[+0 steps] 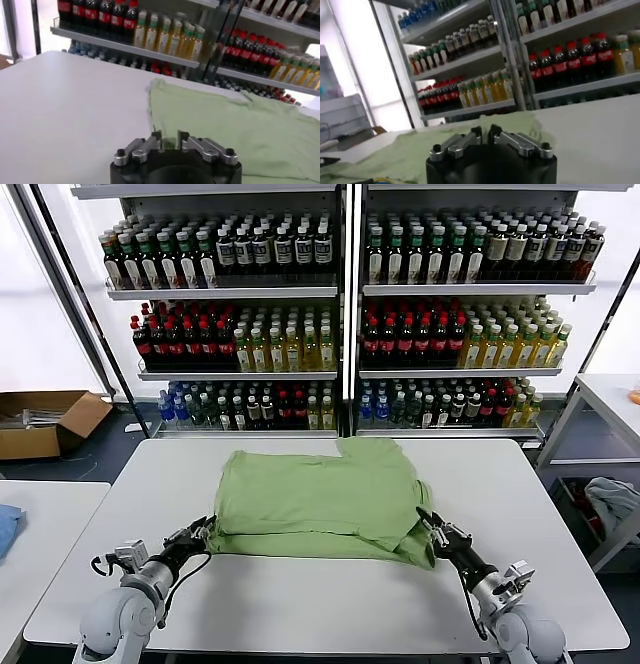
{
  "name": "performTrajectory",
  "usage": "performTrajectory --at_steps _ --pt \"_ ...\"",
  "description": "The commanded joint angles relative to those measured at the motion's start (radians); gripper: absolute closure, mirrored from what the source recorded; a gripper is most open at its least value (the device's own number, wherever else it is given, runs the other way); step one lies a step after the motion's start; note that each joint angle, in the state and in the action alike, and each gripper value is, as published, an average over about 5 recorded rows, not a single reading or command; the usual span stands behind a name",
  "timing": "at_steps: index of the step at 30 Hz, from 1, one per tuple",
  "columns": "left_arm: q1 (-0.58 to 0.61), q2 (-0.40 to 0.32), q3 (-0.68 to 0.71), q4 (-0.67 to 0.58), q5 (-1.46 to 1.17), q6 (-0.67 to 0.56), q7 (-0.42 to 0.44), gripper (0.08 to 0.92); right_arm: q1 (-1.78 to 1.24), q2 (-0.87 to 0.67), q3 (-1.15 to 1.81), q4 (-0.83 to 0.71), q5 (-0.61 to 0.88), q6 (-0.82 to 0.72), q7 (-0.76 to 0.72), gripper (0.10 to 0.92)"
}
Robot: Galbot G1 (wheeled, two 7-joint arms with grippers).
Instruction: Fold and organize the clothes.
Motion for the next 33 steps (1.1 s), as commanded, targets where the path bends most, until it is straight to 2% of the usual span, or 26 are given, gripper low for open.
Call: performTrajectory --at_steps 1,6,12,17,20,25,33 --pt "0.007 0.006 -0.028 -0.022 0.003 0.001 -0.016 0.59 -0.041 -0.008 0.024 0.077 -0.101 -0.031 0.107 0.609" --pt "0.087 0.011 -0.03 -0.087 0.016 0.003 -0.019 0.443 -0.143 -0.01 0.06 0.173 -0.164 -0.074 0.145 0.462" --pt "0.141 -0.001 -0.008 -0.099 0.041 0.003 -0.011 0.271 -0.25 -0.007 0.059 0.246 -0.226 -0.103 0.139 0.306" --pt "0.134 -0.014 0.005 -0.093 0.041 0.003 -0.014 0.186 -0.294 0.007 0.043 0.271 -0.257 -0.112 0.126 0.211" --pt "0.134 -0.017 0.009 -0.086 0.041 0.003 -0.013 0.178 -0.294 0.013 0.027 0.264 -0.27 -0.119 0.13 0.24" --pt "0.134 -0.016 0.013 -0.068 0.036 0.004 -0.004 0.201 -0.258 0.019 0.0 0.219 -0.271 -0.134 0.151 0.382" --pt "0.128 -0.012 0.017 -0.056 0.034 0.003 0.017 0.42 -0.223 0.017 -0.027 0.185 -0.208 -0.16 0.162 0.607"
